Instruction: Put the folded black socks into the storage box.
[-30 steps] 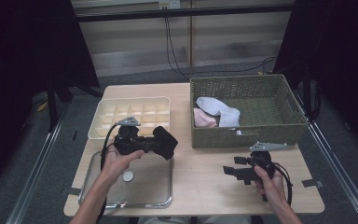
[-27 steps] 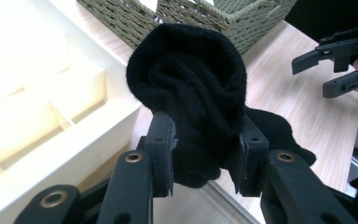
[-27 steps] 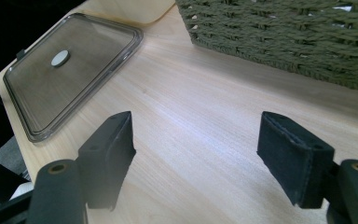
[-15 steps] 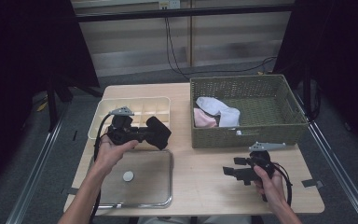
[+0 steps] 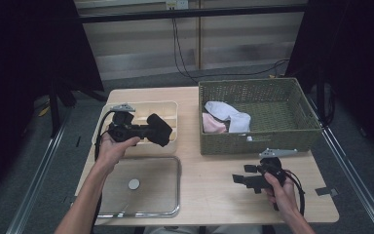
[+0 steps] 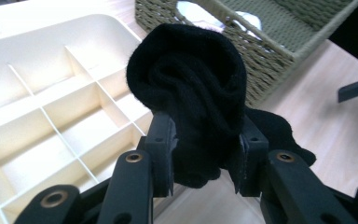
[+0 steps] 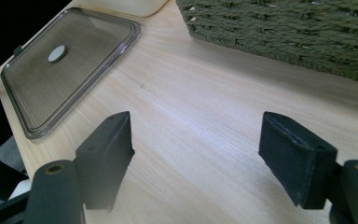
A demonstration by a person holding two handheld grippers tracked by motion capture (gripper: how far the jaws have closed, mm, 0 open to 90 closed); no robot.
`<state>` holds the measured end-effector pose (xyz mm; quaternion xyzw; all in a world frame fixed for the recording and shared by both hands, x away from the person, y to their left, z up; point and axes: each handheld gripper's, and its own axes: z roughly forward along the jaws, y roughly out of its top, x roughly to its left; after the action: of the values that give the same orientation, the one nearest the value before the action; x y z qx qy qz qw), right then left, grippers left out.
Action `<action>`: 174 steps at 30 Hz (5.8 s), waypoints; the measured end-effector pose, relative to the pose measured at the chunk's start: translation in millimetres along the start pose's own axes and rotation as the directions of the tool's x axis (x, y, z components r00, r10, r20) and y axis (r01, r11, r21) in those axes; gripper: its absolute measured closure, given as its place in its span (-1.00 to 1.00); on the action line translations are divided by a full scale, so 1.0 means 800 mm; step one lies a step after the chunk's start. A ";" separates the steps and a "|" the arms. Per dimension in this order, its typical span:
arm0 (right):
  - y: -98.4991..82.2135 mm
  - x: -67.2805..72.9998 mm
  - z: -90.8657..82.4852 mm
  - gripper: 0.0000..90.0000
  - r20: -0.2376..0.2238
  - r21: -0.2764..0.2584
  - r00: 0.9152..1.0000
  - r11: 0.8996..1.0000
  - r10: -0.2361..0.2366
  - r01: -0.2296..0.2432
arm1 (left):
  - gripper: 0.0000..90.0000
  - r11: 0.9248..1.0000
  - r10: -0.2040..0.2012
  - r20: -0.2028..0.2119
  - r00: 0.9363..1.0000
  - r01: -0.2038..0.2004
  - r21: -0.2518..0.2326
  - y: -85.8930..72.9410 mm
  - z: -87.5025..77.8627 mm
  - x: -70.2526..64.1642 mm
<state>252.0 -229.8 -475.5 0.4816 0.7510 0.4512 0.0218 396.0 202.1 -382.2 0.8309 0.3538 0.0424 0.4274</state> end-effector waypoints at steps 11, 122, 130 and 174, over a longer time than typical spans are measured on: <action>-0.002 -0.002 -0.001 -0.45 -0.003 -0.004 1.000 1.000 0.002 -0.002 | 0.45 1.000 -0.017 -0.040 0.999 0.018 0.024 0.007 0.017 0.016; -0.010 -0.004 0.007 -0.53 -0.018 0.057 1.000 0.998 0.012 -0.011 | 0.40 0.973 0.020 -0.012 1.000 -0.017 0.229 0.014 0.110 0.018; -0.010 -0.002 0.008 -0.53 -0.014 0.064 1.000 0.998 0.015 -0.014 | 0.52 0.968 0.013 0.021 1.000 -0.018 0.249 0.007 0.112 0.023; -0.008 -0.003 0.013 -0.53 -0.013 0.070 1.000 0.997 0.025 -0.024 | 0.15 0.978 0.009 0.002 1.000 -0.009 0.207 -0.005 0.115 0.017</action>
<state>254.1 -225.4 -487.2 0.4882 0.7604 0.4283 -0.0057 438.0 149.5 -445.9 0.8724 0.3524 0.0070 0.3387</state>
